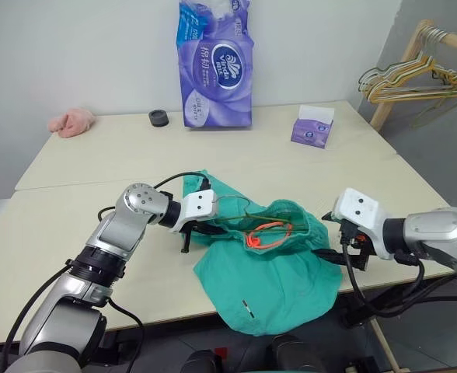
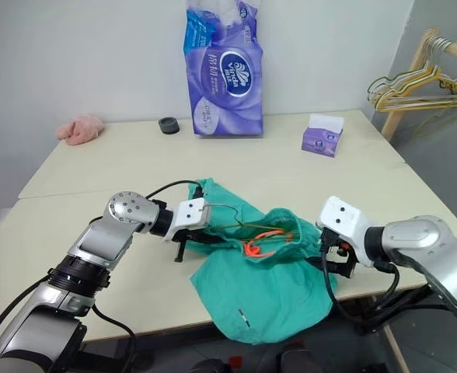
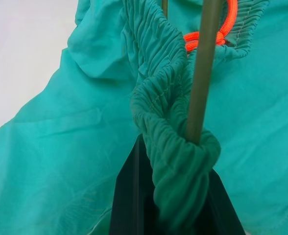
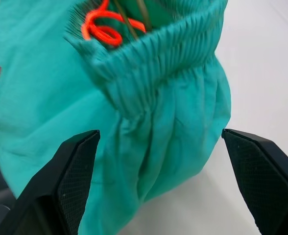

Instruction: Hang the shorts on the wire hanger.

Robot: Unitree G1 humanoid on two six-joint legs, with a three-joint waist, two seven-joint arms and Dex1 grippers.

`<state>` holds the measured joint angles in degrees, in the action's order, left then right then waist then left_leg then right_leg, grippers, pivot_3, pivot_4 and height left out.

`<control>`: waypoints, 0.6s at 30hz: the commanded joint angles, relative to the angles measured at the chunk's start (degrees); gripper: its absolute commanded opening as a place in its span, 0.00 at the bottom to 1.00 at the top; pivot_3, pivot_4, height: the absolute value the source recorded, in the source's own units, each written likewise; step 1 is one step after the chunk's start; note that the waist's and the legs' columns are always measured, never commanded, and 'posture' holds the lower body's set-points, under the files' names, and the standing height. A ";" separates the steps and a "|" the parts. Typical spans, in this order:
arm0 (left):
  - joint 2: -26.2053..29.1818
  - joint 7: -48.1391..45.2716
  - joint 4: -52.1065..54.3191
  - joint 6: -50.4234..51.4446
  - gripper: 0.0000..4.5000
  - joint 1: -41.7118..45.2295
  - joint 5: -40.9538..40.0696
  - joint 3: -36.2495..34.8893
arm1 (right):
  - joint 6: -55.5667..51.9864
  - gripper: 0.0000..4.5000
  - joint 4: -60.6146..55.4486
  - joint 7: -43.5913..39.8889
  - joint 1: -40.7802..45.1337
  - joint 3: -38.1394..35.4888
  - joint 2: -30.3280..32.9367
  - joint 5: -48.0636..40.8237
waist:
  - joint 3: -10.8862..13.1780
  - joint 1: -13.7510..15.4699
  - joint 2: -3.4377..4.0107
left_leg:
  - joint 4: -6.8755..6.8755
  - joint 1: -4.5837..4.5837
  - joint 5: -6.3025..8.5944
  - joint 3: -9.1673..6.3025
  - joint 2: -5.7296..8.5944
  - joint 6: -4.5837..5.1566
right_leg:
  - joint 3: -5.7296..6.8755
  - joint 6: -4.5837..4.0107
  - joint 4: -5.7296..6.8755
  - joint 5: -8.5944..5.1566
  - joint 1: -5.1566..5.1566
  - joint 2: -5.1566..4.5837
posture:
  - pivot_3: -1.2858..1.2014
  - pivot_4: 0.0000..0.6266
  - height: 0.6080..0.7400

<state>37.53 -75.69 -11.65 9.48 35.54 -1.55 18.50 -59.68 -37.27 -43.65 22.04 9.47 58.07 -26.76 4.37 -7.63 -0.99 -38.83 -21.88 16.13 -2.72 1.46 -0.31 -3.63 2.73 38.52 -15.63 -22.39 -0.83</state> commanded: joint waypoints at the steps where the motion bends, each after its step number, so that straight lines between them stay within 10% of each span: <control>1: -0.19 -0.05 0.86 -0.82 0.00 1.19 -0.30 -0.48 | 3.93 0.94 3.98 -0.33 4.81 4.79 -2.13 4.35 | 0.00 -0.30 0.00 | 0.00 0.00 0.00 0.00 0.00 0.00 | 0.00 0.00 0.00 0.00 0.00 0.00 | 0.43 0.09 1.00; 9: -0.17 -0.06 0.91 -0.58 0.00 1.32 -0.55 -0.89 | 10.36 0.94 12.43 -5.23 10.17 13.52 -3.90 11.82 | 0.01 -0.43 0.02 | 0.02 -0.01 0.00 -0.03 0.01 0.00 | 0.02 -0.12 0.00 0.07 -0.02 -0.01 | 0.44 0.08 1.00; 18: -0.22 -0.61 1.01 -0.28 0.00 1.26 -1.48 -1.28 | 12.91 0.38 14.51 -8.04 10.81 14.88 -6.48 15.67 | 0.01 -0.48 0.01 | 0.02 -0.01 0.00 -0.04 0.01 0.00 | 0.03 -0.27 0.02 0.16 -0.02 0.00 | 0.44 0.08 1.00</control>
<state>37.31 -75.90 -11.78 9.55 35.60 -1.84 18.54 -47.65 -22.14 -51.27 31.20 24.92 51.79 -11.93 4.38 -8.11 -0.97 -38.81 -21.88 16.13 -2.76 1.47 -0.32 -3.60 2.46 38.53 -15.47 -22.41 -0.84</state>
